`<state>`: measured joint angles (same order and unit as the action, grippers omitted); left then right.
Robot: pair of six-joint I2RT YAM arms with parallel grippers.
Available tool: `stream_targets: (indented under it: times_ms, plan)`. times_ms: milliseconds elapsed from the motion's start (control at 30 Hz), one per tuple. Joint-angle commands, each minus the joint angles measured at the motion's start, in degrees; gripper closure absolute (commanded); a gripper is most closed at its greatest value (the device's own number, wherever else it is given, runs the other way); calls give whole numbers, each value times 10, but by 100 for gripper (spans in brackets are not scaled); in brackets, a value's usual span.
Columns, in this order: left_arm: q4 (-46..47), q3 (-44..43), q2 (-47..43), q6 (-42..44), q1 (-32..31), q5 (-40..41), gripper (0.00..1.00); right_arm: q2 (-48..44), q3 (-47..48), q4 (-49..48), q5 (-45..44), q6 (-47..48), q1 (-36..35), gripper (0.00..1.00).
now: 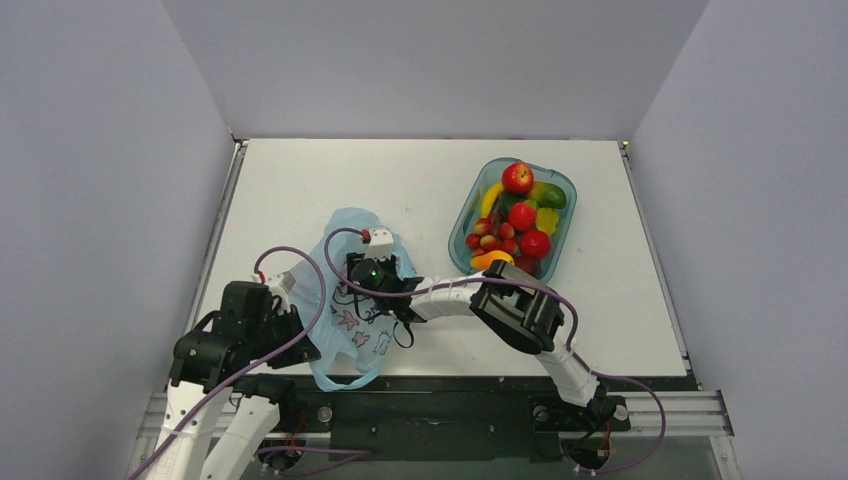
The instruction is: Take the fake fruits out of the plastic bag
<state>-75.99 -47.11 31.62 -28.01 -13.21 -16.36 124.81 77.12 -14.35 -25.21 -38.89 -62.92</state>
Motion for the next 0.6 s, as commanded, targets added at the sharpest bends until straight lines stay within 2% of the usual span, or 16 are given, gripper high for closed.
stream_targets:
  times_ms: [0,100,133,300,367,400,567]
  plan:
    - [43,13,-2,6,-3,-13,100,-25,18,10,-20,39,1,55]
    - [65,24,-6,-2,-3,-11,100,-38,17,19,-25,60,-7,69]
    - [76,31,-10,-4,-4,-10,100,-49,14,20,-24,75,-10,76]
    - [111,54,-40,-14,-3,3,100,-107,-15,23,45,97,-18,86]
    - [124,59,-48,-15,-3,-3,100,-133,-26,39,83,96,-16,92]
    - [129,60,-49,-14,-3,-4,100,-149,-31,45,95,95,-17,99]
    - [138,57,-70,-18,-2,10,100,-208,-97,32,207,63,-8,100]
